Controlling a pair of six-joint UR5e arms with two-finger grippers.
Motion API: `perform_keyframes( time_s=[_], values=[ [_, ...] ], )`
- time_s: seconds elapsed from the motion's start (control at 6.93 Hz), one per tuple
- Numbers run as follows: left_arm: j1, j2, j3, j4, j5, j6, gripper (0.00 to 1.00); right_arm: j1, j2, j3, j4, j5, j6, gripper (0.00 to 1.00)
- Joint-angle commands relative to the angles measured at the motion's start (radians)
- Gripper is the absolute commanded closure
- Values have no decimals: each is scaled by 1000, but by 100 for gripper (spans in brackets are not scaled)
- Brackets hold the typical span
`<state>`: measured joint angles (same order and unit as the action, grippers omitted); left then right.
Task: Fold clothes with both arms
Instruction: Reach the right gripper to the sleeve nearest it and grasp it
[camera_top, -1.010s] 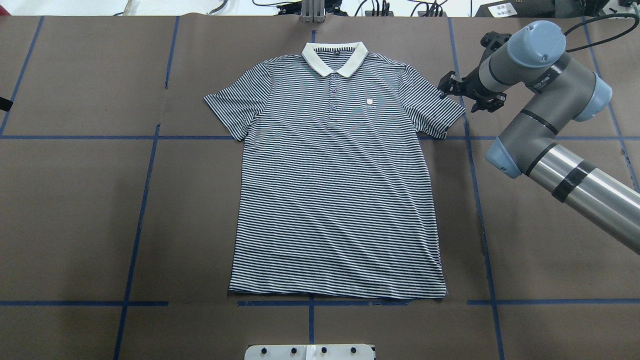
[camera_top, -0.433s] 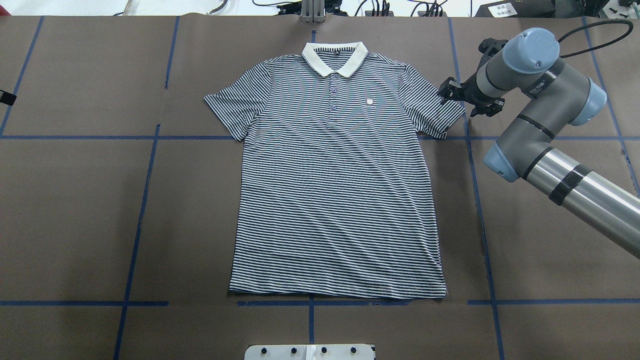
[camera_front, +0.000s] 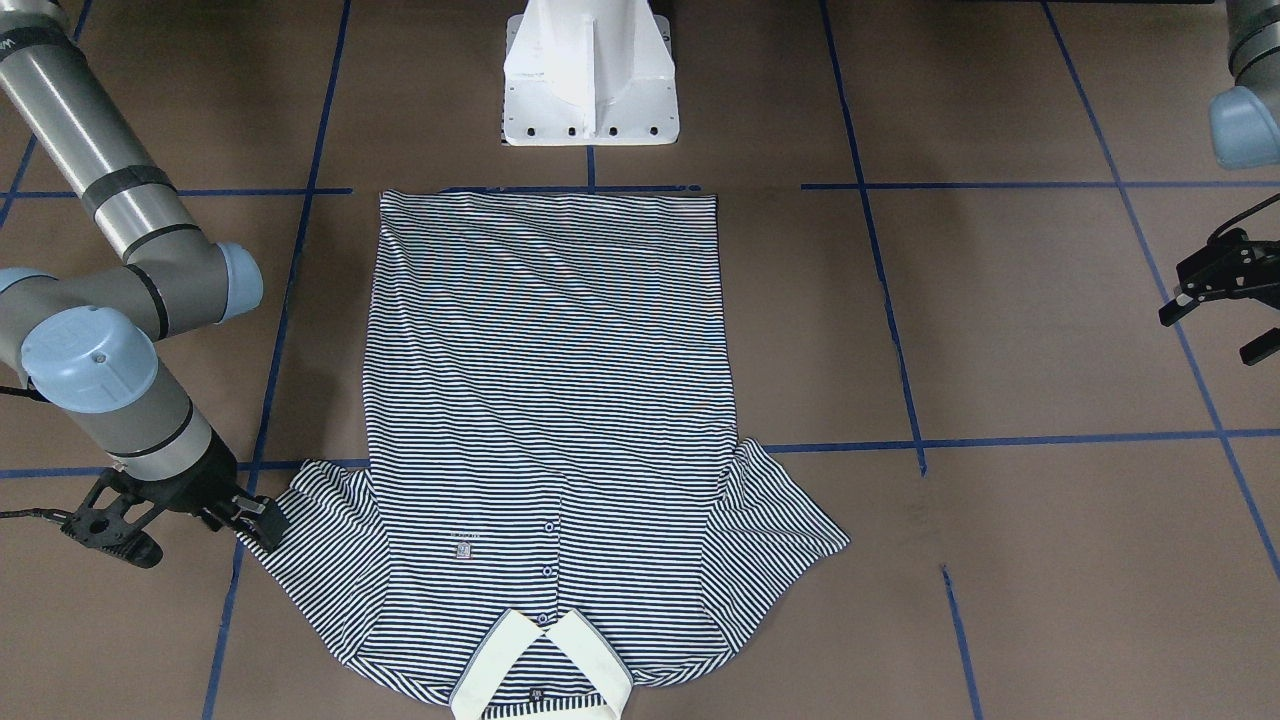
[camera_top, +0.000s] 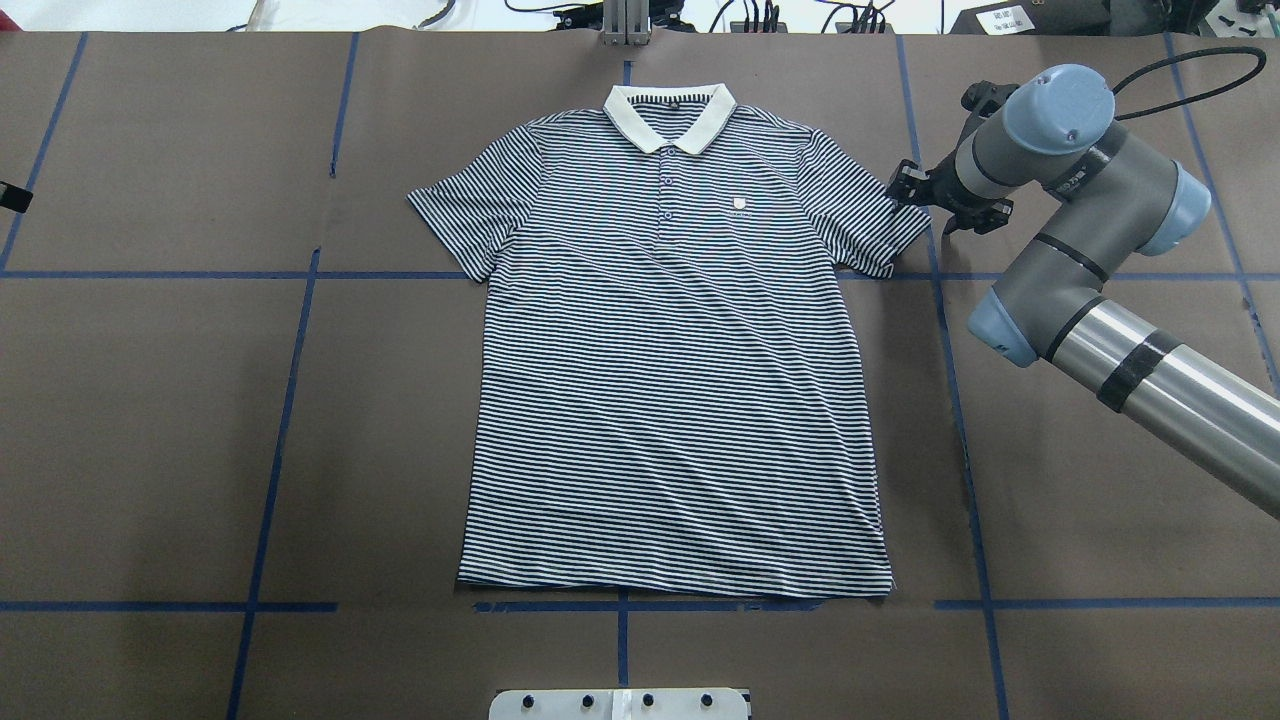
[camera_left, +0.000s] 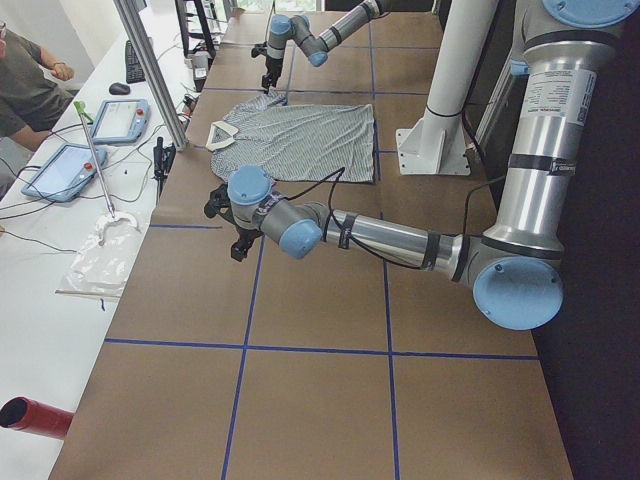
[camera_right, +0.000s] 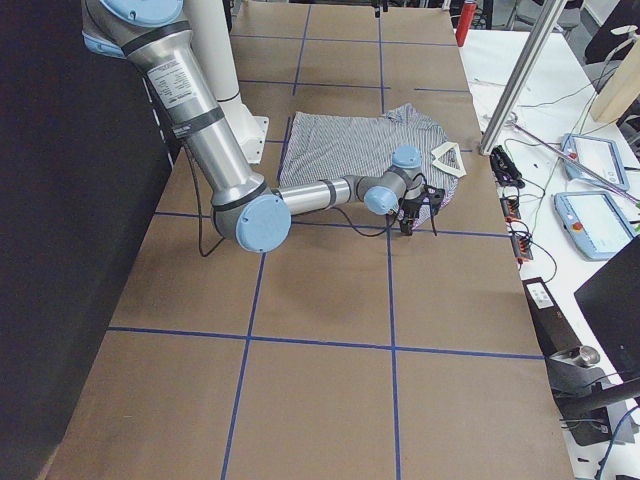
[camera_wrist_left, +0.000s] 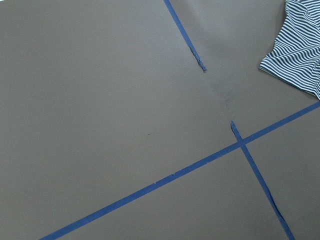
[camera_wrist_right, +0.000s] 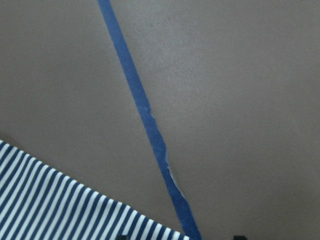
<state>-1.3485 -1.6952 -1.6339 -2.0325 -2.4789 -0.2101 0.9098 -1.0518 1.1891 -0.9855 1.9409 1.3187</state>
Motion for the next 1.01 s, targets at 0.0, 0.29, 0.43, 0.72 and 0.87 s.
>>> perform_keyframes(
  time_s=[0.0, 0.29, 0.43, 0.72, 0.87],
  values=[
    [0, 0, 0, 0, 0, 0, 0, 1, 3, 3, 7, 1, -3, 100],
    [0, 5, -4, -2, 0, 0, 0, 1, 1, 24, 5, 13, -3, 100],
    [0, 8, -7, -2, 0, 0, 0, 1, -1, 79, -19, 10, -1, 100],
    [2, 8, -9, -2, 0, 0, 0, -43, 91, 167, -118, -20, 118, 100],
    [2, 8, -9, -2, 0, 0, 0, -110, 184, 159, -193, -95, 207, 100]
  ],
)
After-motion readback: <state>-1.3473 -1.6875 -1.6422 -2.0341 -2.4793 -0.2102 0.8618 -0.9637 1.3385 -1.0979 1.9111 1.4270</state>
